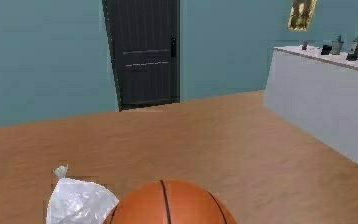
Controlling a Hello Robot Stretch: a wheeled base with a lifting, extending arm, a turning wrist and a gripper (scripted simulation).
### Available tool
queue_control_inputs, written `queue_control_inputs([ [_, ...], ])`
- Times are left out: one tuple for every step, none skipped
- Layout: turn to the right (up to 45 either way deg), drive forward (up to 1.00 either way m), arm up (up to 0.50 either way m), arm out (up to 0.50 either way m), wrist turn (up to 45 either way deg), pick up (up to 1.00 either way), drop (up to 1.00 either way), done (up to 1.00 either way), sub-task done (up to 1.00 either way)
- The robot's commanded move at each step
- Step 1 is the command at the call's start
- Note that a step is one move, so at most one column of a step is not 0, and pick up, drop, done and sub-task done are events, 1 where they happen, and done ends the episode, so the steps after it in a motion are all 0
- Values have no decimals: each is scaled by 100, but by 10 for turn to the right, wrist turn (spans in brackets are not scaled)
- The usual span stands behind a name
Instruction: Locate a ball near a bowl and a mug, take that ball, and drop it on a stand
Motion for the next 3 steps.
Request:
queue_control_inputs([
  [240,0,0,0,0,0,0,0,0],
  [0,85,0,0,0,0,0,0,0],
  [-360,0,0,0,0,0,0,0,0],
])
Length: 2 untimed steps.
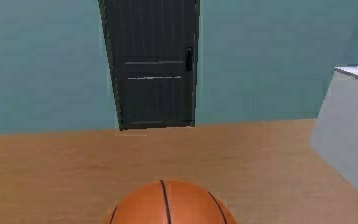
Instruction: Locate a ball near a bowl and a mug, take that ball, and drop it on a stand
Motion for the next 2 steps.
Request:
queue_control_inputs([
  [0,65,0,0,0,0,0,0,0],
  [-450,0,0,0,0,0,0,0,0],
])
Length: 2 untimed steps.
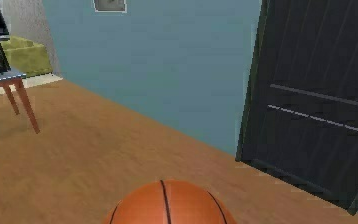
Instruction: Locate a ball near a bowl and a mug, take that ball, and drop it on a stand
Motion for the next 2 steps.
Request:
queue_control_inputs([
  [-30,0,0,0,0,0,0,0,0],
  [0,95,0,0,0,0,0,0,0],
])
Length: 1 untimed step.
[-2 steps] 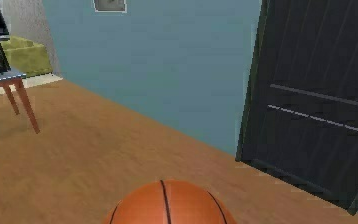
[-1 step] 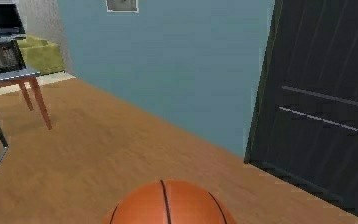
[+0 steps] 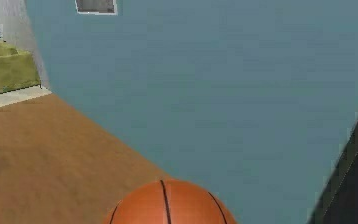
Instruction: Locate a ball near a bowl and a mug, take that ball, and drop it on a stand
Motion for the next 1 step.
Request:
queue_control_inputs([
  [-330,0,0,0,0,0,0,0,0],
])
